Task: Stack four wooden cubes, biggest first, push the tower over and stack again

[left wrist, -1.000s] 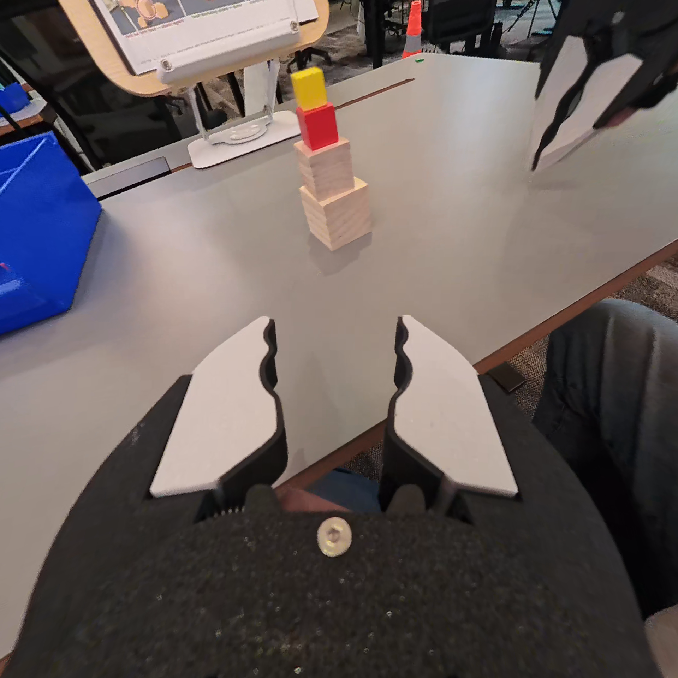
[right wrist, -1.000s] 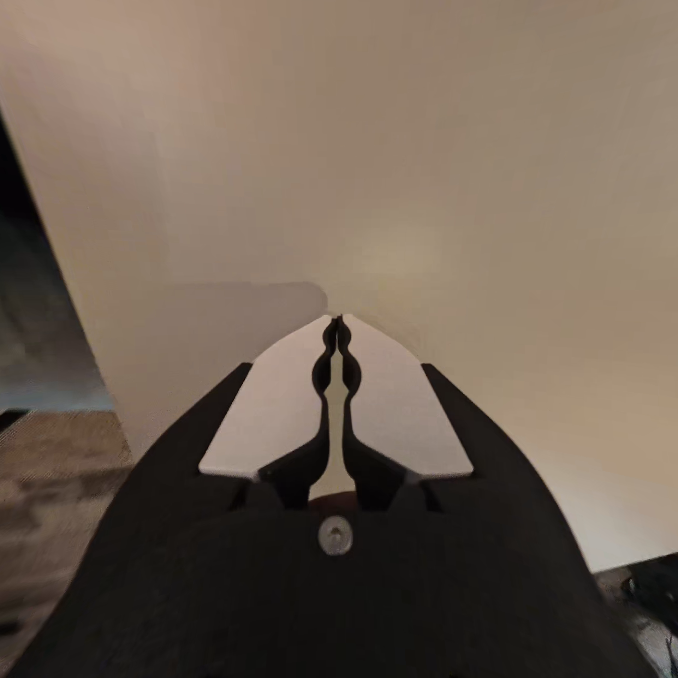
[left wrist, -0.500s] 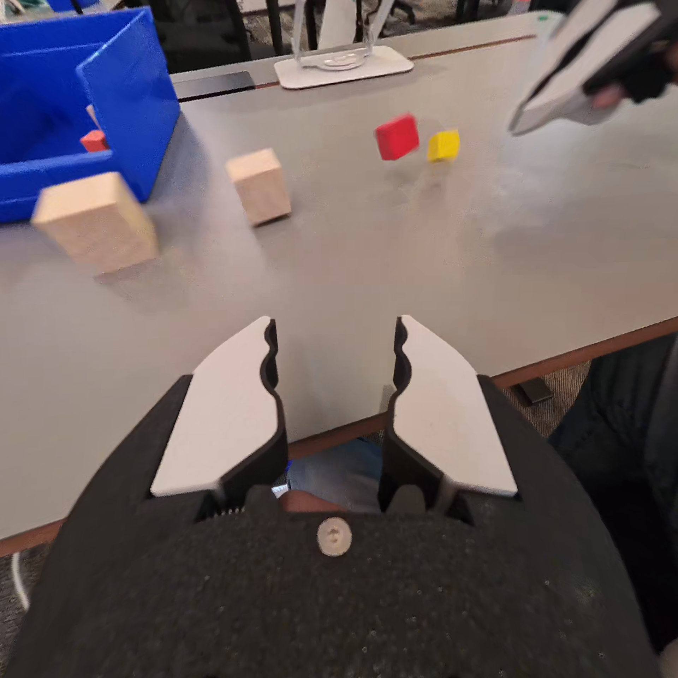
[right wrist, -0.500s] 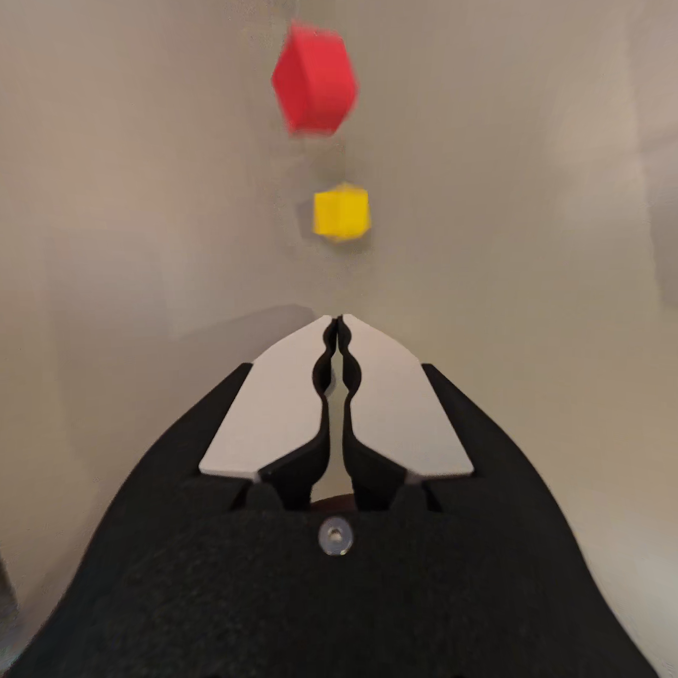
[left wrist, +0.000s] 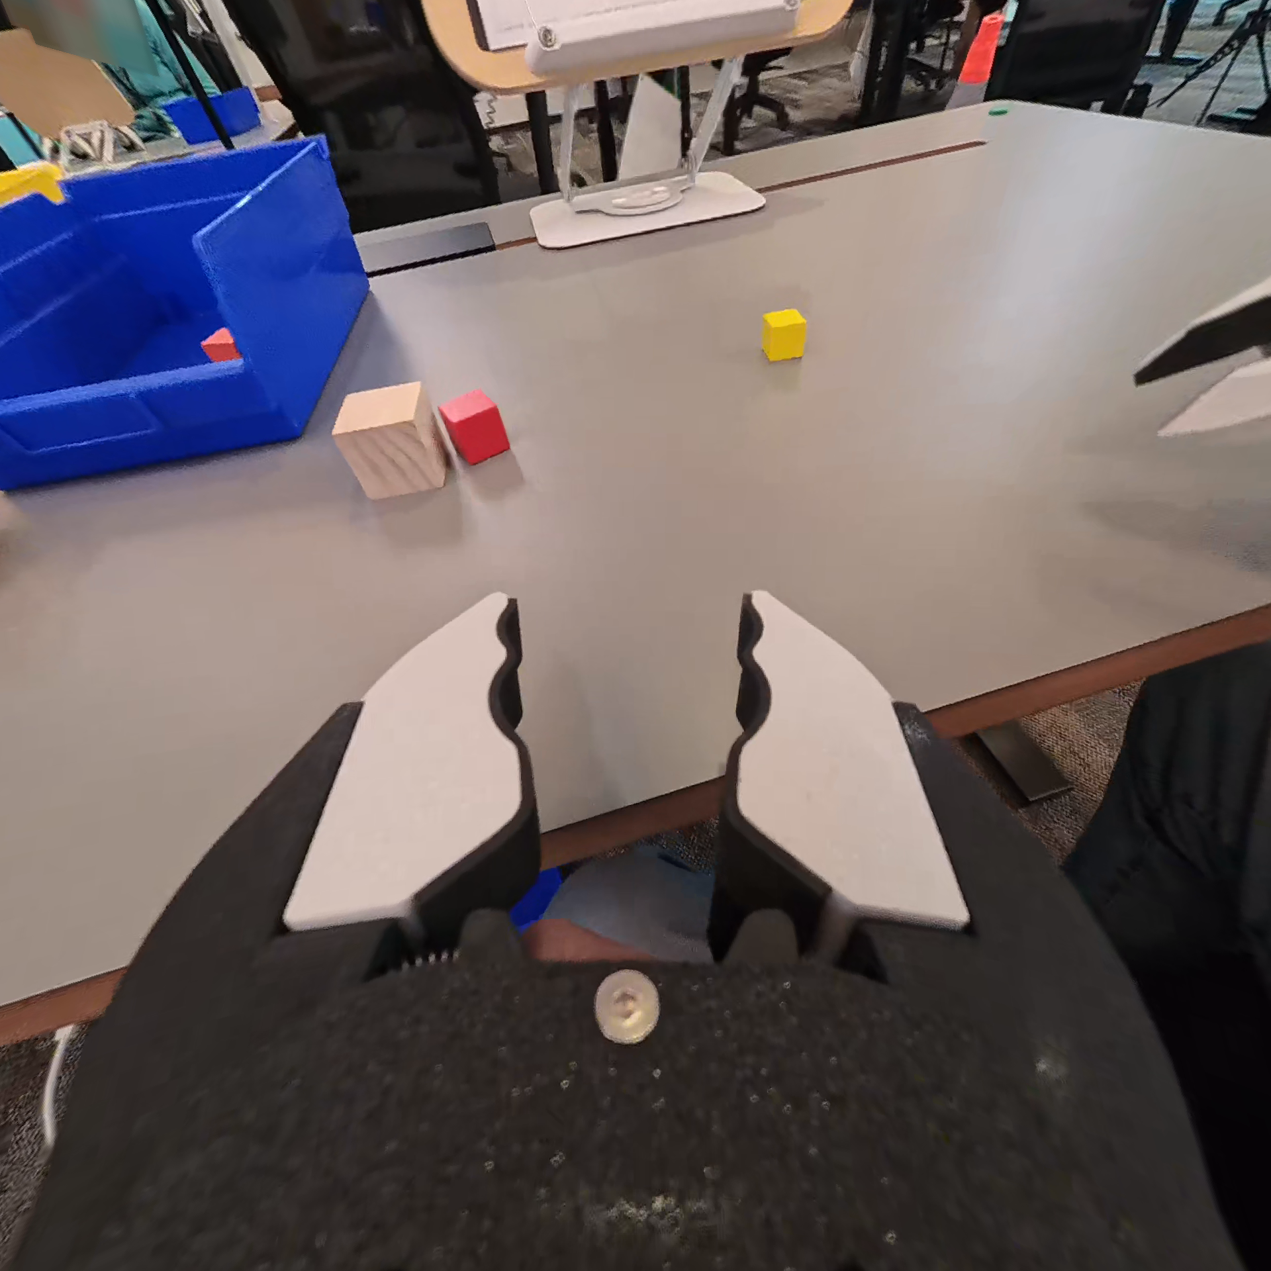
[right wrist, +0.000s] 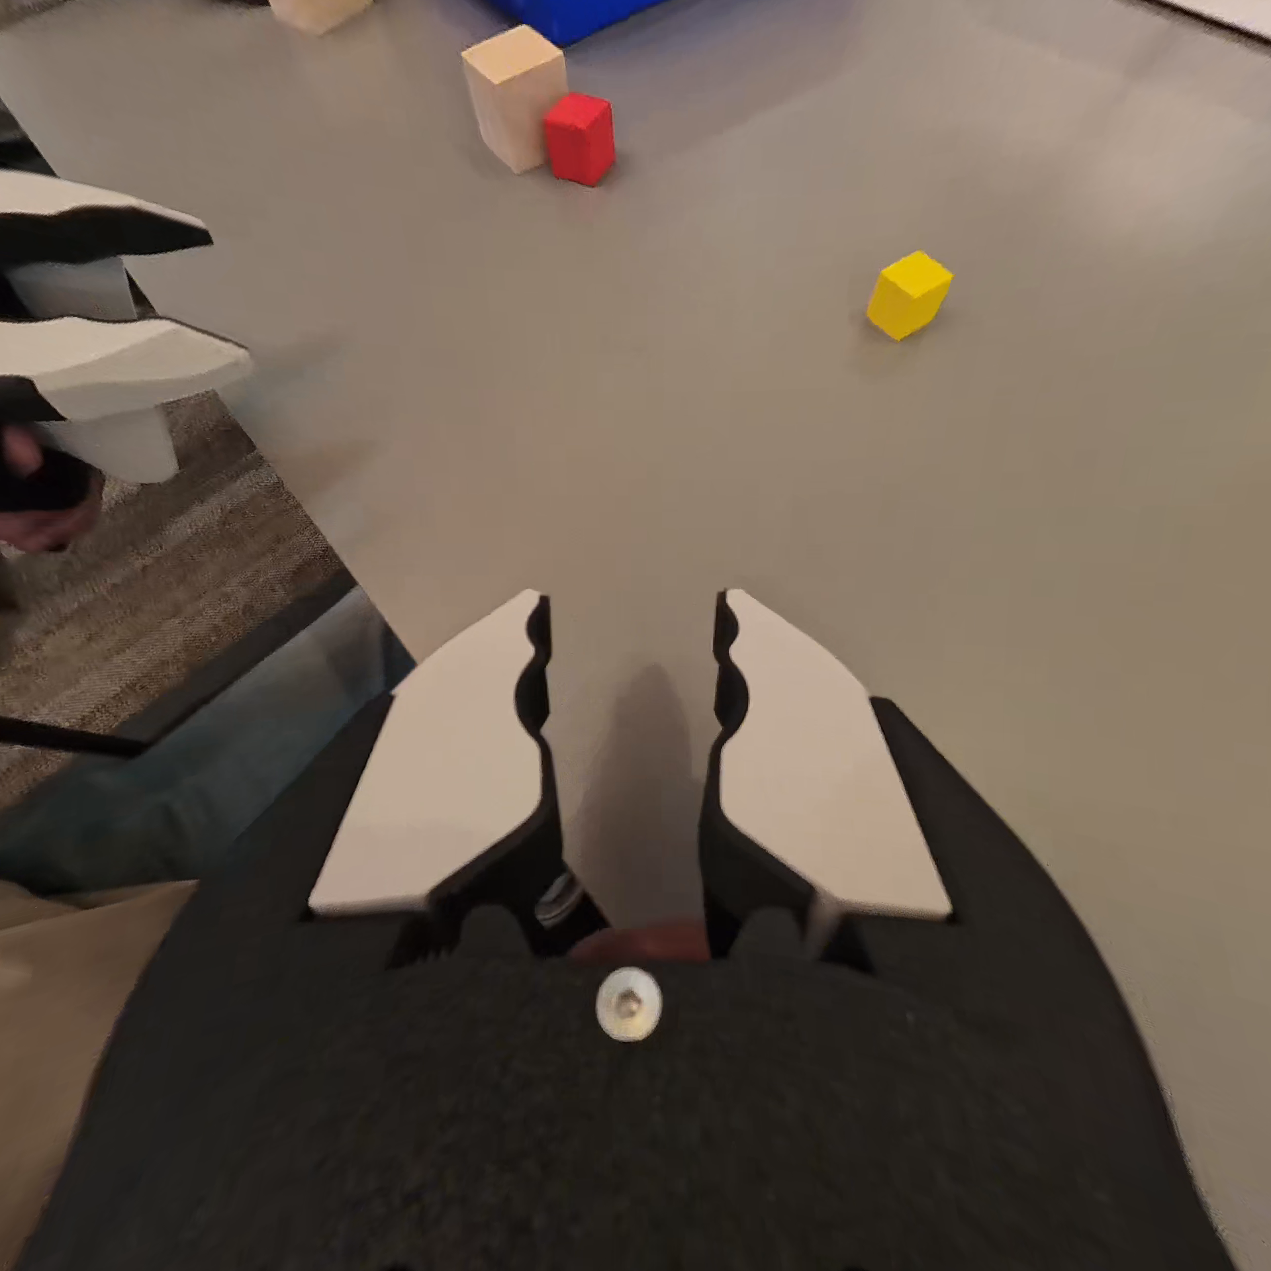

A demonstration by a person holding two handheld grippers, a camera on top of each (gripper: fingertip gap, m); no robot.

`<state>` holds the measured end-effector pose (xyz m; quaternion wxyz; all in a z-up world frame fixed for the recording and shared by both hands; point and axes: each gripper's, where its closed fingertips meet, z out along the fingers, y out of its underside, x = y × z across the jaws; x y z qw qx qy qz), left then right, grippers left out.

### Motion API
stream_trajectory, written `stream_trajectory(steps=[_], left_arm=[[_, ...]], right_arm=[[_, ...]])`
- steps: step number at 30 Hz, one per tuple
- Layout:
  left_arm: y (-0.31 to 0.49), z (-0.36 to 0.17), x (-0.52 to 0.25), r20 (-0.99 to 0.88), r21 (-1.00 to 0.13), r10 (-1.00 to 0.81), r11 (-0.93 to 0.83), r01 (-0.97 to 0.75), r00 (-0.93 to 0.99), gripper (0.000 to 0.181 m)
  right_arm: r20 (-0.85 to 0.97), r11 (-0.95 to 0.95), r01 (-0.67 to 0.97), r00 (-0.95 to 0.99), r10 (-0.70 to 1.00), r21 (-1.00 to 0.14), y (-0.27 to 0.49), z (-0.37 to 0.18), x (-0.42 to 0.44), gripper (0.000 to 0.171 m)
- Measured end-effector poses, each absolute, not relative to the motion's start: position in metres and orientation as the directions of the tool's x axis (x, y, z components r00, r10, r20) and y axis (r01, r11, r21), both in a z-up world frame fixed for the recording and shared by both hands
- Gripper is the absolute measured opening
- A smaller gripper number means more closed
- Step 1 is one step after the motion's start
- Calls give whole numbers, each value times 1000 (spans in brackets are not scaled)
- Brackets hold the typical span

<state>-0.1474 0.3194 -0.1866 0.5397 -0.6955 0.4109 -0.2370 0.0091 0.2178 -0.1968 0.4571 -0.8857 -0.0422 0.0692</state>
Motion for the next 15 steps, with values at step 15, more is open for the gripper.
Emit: stream_trajectory(steps=[15], left_arm=[[274,-187,-114,-131,-951,-870,-25,-308,475,59]], right_arm=[[-51,-528,-56,998,-24,-848,189,-203,30,61]])
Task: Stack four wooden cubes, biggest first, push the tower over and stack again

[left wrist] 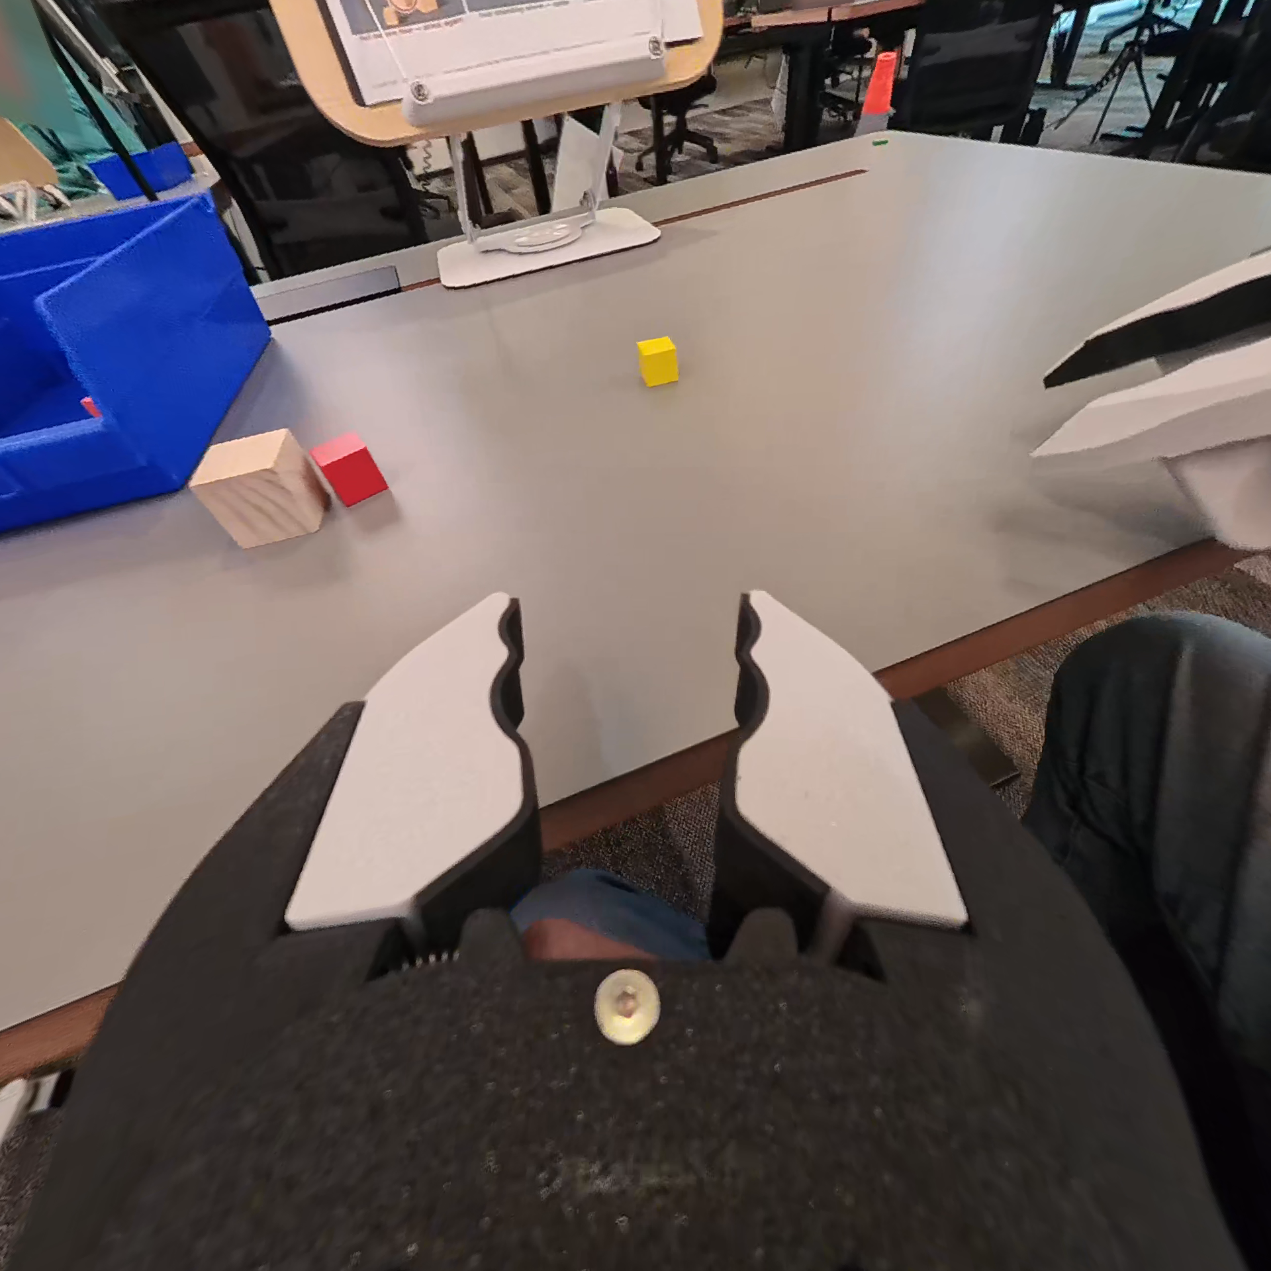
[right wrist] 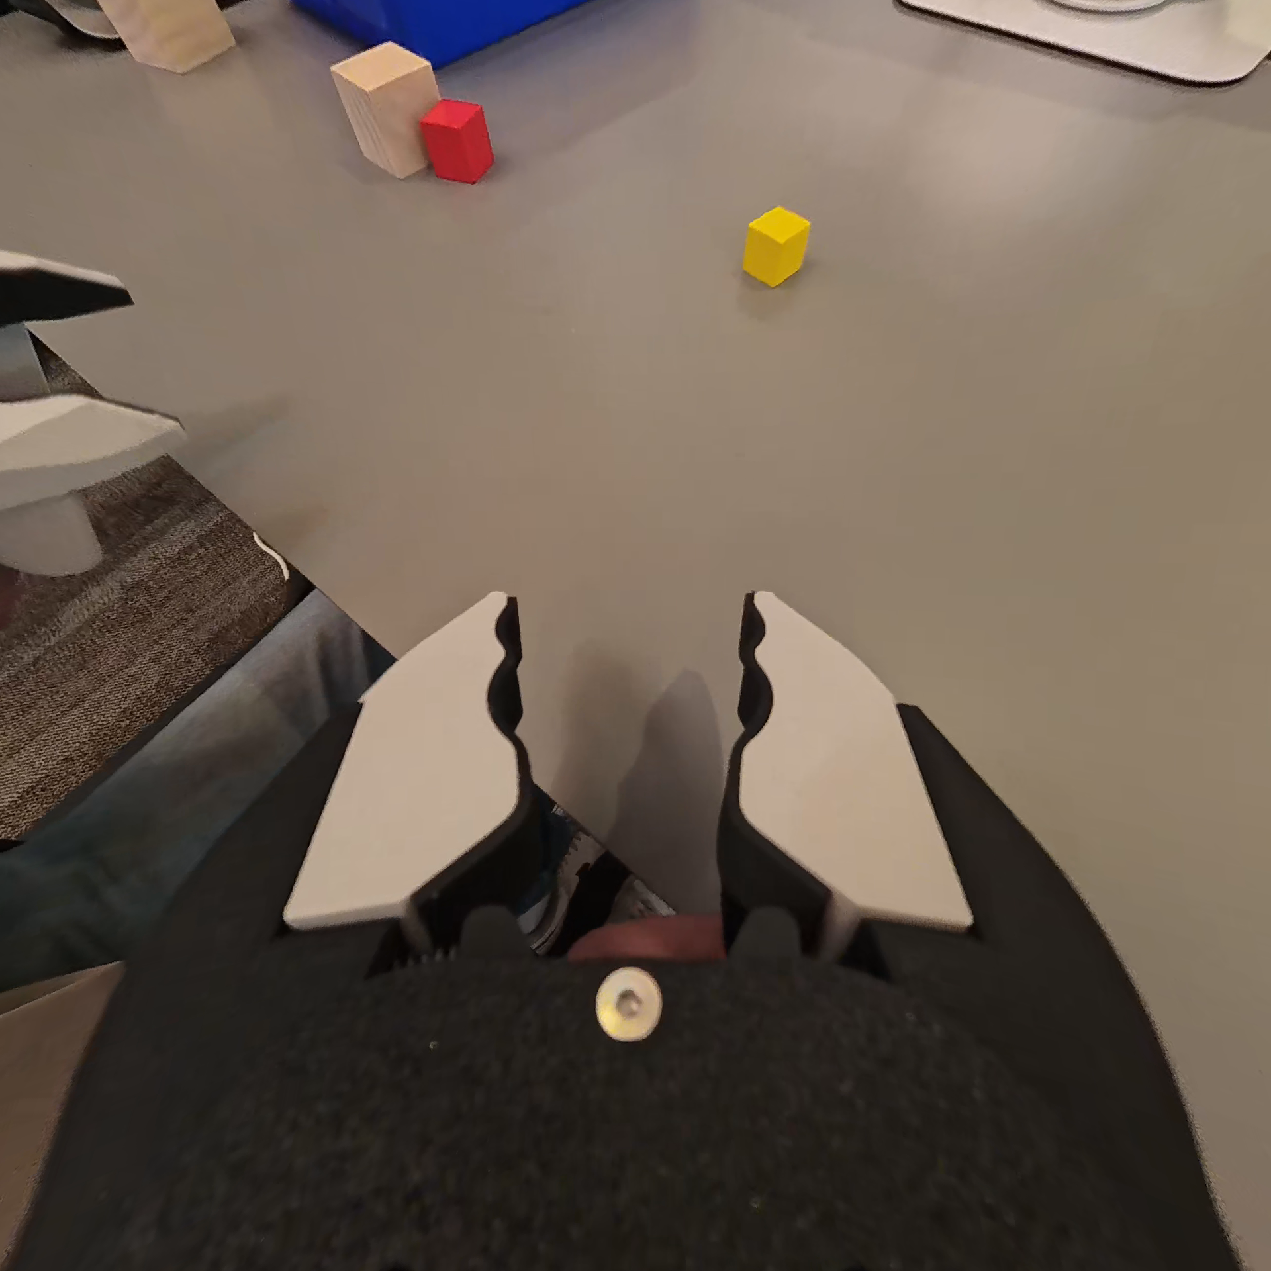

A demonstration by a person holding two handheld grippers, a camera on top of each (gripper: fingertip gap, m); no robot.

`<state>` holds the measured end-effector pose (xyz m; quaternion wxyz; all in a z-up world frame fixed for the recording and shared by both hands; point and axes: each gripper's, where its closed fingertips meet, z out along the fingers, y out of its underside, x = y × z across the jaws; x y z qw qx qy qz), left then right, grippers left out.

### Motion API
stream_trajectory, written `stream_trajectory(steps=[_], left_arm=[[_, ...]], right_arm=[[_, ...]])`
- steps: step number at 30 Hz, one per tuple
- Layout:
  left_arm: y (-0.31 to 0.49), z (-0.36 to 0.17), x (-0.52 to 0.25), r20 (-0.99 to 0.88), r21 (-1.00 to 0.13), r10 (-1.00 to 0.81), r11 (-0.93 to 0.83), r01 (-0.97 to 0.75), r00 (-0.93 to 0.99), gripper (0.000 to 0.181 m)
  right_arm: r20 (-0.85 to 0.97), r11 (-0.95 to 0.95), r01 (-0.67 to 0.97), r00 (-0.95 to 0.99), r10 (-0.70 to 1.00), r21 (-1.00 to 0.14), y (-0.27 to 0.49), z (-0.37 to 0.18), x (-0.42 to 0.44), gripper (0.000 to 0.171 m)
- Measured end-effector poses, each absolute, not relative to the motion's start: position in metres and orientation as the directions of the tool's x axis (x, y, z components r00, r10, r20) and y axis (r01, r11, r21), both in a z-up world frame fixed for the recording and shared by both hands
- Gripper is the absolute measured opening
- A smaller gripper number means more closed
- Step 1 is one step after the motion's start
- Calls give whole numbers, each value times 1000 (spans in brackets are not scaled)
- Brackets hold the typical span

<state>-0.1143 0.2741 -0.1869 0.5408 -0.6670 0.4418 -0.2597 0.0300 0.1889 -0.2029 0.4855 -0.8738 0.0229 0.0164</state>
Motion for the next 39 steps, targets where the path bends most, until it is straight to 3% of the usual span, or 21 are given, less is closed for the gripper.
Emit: stream_trajectory(steps=[15,17,20,24,27,31,39], left_arm=[[279,-195,-109,-166,-933,-861,-22,-360,481,60],[303,-186,-123,-236,-923,-803,10,-384,548,58],[377,-151,-173,-363,-907,-595,50,-417,717,40],[480,-149,-224,-219,-874,-605,-227,-430,766,74],[554,-159,-247,-113,-835,-591,-379,-399,799,78],[627,-186,-267,-121,-733,-538,-519,-440,834,80],[678,-224,-281,-189,-541,-479,-678,-498,857,84]], right_arm=[[-64,-549,-58,998,-8,-834,183,-210,29,60],[-60,-555,-52,998,-4,-830,183,-211,28,60],[-54,-558,-45,999,0,-829,182,-211,29,59],[-64,-562,-53,998,0,-825,181,-212,31,59],[-73,-560,-62,997,-3,-826,181,-211,34,58],[-75,-569,-63,997,-2,-820,180,-214,35,58],[-81,-587,-57,997,15,-807,180,-219,33,56]])
